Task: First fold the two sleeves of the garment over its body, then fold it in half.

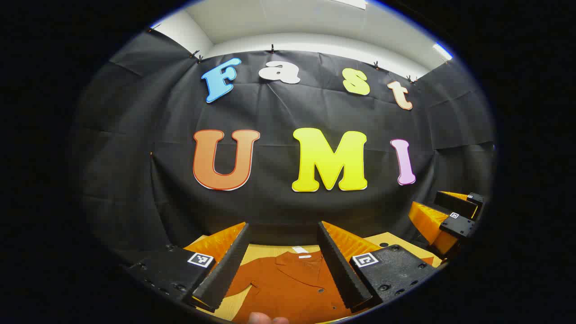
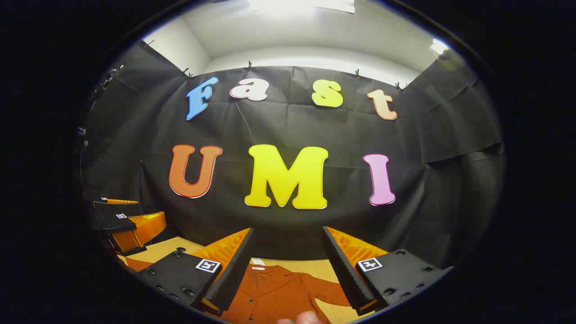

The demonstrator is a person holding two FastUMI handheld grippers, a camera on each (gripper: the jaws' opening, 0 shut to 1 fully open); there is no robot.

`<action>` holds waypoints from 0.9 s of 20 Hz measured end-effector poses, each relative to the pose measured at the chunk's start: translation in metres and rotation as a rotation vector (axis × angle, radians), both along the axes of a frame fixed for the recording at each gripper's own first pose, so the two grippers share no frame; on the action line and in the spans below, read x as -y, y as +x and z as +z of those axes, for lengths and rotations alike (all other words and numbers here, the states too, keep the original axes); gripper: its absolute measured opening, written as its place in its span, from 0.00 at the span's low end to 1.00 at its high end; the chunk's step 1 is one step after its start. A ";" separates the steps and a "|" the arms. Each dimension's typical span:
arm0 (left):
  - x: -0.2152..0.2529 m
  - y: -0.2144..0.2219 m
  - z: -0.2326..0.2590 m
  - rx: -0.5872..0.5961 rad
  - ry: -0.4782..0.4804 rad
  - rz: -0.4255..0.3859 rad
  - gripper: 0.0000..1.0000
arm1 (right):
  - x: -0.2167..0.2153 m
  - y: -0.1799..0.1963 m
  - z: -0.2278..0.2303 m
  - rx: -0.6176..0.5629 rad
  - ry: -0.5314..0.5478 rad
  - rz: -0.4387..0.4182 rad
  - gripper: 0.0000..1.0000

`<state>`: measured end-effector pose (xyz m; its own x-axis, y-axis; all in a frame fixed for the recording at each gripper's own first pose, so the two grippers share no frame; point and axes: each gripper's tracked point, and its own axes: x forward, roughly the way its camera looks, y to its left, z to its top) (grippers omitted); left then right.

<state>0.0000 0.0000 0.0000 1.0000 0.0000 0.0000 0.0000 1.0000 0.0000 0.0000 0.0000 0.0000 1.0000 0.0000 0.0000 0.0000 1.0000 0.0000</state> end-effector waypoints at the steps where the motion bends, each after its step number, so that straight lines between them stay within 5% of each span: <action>1: 0.003 0.003 0.000 0.002 -0.004 -0.001 0.96 | -0.004 0.004 -0.001 -0.003 0.001 0.018 0.94; 18: 0.019 0.021 0.003 -0.028 0.003 0.025 0.96 | 0.023 0.020 0.001 -0.038 0.031 -0.033 0.93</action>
